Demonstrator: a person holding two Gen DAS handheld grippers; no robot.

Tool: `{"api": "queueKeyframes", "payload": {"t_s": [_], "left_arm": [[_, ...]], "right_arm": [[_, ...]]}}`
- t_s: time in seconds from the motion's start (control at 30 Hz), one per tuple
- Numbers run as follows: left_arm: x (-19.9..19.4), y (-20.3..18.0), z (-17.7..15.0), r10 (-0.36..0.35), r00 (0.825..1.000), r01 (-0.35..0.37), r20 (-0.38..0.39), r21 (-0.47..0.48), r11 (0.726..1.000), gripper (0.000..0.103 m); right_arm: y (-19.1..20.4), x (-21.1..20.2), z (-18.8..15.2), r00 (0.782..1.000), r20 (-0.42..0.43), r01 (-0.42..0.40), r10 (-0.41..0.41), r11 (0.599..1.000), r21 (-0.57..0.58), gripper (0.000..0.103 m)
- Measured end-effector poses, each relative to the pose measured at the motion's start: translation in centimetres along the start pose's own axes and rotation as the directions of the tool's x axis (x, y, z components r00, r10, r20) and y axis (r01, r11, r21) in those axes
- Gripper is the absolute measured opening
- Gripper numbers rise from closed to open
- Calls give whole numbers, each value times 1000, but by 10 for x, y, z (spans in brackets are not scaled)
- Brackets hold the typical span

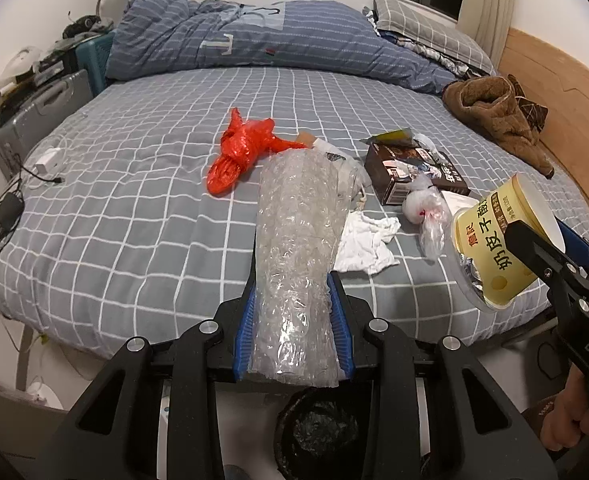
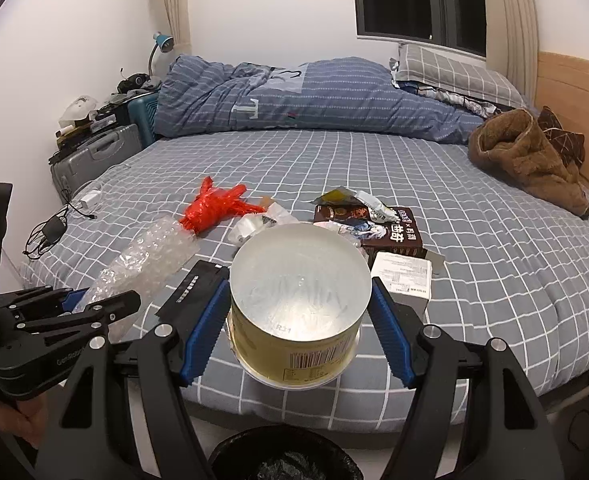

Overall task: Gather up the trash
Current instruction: 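Lift both held items and carry them over the floor trash bin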

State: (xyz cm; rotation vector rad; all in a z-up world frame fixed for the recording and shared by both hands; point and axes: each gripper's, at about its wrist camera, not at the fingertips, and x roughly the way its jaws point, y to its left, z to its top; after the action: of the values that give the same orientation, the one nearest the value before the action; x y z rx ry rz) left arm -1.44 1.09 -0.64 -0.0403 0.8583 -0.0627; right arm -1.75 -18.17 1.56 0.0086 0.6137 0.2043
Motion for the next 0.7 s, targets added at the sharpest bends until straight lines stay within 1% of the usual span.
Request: {"api": "queueKeyframes", "payload": {"t_s": [0.53,0.7], "left_arm": [[-23,9,-38,-2,1000,2,-19,-24,1000,33],[-28,8,-52,-7,999,7,-33,-17,1000,33]], "right_arm": [[14,-28,-27,1000,-26,0,0,1000,2,67],[18,-35,-35,999,-40,-3,4,1000,3,67]]}}
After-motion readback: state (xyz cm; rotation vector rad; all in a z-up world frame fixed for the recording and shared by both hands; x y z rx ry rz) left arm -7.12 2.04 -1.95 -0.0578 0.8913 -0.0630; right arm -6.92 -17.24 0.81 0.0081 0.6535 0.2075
